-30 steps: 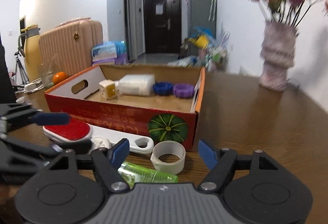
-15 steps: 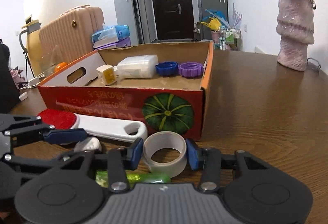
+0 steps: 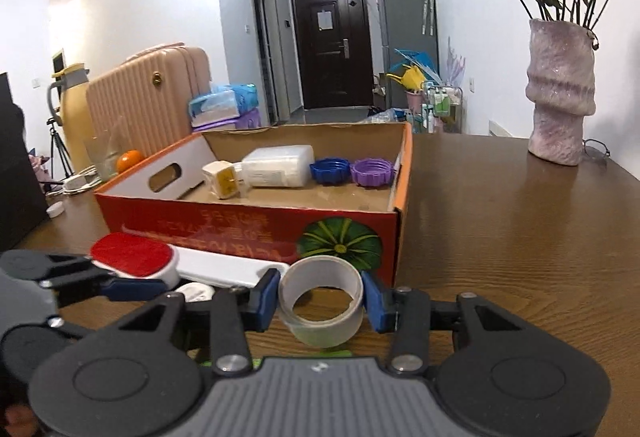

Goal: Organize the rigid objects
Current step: 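Grasp the white round lid with the left gripper and lift it, then carry the white lid into the box with the left gripper while the right gripper drops the tape roll in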

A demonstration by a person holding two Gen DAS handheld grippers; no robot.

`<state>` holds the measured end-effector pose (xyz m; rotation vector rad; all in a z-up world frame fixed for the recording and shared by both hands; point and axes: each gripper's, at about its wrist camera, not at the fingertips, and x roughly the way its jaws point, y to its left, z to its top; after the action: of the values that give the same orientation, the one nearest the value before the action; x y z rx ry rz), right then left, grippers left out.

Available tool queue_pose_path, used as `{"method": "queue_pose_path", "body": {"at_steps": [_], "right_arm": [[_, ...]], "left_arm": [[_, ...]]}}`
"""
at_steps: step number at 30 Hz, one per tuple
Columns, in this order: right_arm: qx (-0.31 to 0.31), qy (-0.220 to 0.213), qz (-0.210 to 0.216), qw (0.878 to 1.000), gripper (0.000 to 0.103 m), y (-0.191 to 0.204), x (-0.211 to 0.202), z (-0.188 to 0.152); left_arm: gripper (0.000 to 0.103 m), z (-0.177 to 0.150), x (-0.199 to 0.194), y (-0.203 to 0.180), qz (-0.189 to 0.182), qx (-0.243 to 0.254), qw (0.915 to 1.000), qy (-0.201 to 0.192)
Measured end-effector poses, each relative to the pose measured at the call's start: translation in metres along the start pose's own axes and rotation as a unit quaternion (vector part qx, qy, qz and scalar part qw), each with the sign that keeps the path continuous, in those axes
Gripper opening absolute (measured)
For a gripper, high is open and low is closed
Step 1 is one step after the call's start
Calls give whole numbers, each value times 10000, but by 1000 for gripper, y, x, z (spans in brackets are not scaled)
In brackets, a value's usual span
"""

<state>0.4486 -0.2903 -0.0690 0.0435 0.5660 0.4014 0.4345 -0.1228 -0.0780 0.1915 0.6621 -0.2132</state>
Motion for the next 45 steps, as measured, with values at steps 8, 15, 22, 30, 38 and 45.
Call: {"method": "queue_pose_path", "body": {"at_steps": [8, 15, 22, 30, 38, 45], "right_arm": [[-43, -3, -8, 10000, 43, 8, -10, -2], [-252, -649, -68, 9975, 43, 45, -76, -13], [-348, -1166, -227, 9923, 43, 99, -156, -44], [-216, -1442, -377, 9886, 43, 160, -212, -88], [-333, -1569, -396, 9863, 43, 188, -242, -99], [-224, -1439, -403, 9885, 43, 173, -224, -92]], "left_arm": [[38, 5, -9, -3, -109, -254, 9996, -54], [38, -21, -112, 3, 383, -199, 9912, -1251], [38, -87, -226, 22, 995, -575, 9746, -1924], [38, -145, -292, 44, 1082, -950, 9652, -2181], [38, -159, -315, 43, 892, -979, 9623, -2374], [38, -148, -299, 46, 753, -1016, 9657, -2270]]}}
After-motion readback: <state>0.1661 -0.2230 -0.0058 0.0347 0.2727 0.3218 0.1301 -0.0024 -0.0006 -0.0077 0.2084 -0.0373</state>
